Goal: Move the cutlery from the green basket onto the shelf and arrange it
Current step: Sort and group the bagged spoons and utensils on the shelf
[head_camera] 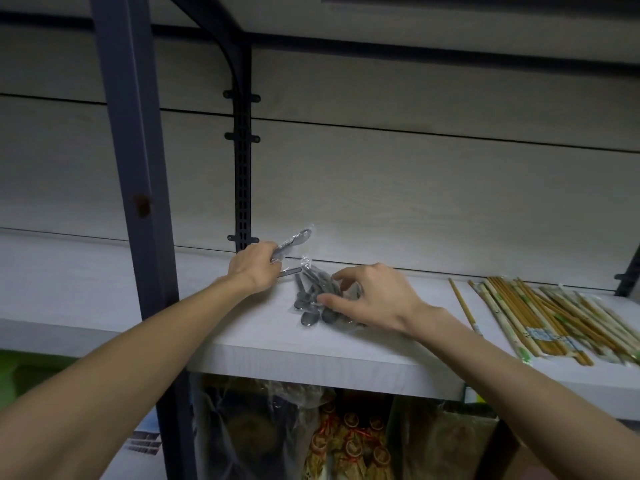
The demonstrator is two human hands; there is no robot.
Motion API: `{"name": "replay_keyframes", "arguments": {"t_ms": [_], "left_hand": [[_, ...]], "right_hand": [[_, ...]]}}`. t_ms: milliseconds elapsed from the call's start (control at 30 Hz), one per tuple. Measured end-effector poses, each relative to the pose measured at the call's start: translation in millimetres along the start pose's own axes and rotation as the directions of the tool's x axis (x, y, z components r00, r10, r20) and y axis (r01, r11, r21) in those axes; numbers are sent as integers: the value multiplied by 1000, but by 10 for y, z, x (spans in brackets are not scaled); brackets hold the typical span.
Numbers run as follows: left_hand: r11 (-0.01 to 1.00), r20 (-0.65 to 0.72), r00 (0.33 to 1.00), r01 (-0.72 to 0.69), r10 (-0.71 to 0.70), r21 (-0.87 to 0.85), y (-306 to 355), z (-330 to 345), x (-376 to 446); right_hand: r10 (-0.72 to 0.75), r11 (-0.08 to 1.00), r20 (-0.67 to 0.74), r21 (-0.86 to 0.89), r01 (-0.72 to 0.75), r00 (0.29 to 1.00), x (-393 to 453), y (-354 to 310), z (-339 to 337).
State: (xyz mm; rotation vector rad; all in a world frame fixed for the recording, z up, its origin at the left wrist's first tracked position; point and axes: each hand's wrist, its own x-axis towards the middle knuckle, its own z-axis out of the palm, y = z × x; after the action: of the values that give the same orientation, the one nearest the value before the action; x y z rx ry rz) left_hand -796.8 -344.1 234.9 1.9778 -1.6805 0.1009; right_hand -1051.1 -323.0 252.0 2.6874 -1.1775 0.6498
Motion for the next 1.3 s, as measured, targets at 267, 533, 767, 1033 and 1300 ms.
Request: {"name": "replay_keyframes", "arguments": {"t_ms": [267, 533, 767, 1033, 1300], "left_hand": [[969, -74, 997, -35, 17, -243, 61, -36, 5], [840, -96, 992, 17, -82, -543, 91, 8, 180], [721, 8, 986, 130, -169, -681, 8, 12, 232], [713, 54, 984, 163, -172, -682, 70, 7, 231], [715, 82, 979, 192, -187, -672, 138, 16, 240]], "right_hand": [[266, 938, 30, 221, -266, 963, 0, 130, -5], [77, 997, 135, -21, -75, 988, 58, -91, 44], [279, 960, 146, -19, -279, 949, 207, -152, 102], [273, 900, 372, 228, -372, 887, 210, -77, -22], [250, 898, 479, 209, -386, 841, 207, -61, -100]]}}
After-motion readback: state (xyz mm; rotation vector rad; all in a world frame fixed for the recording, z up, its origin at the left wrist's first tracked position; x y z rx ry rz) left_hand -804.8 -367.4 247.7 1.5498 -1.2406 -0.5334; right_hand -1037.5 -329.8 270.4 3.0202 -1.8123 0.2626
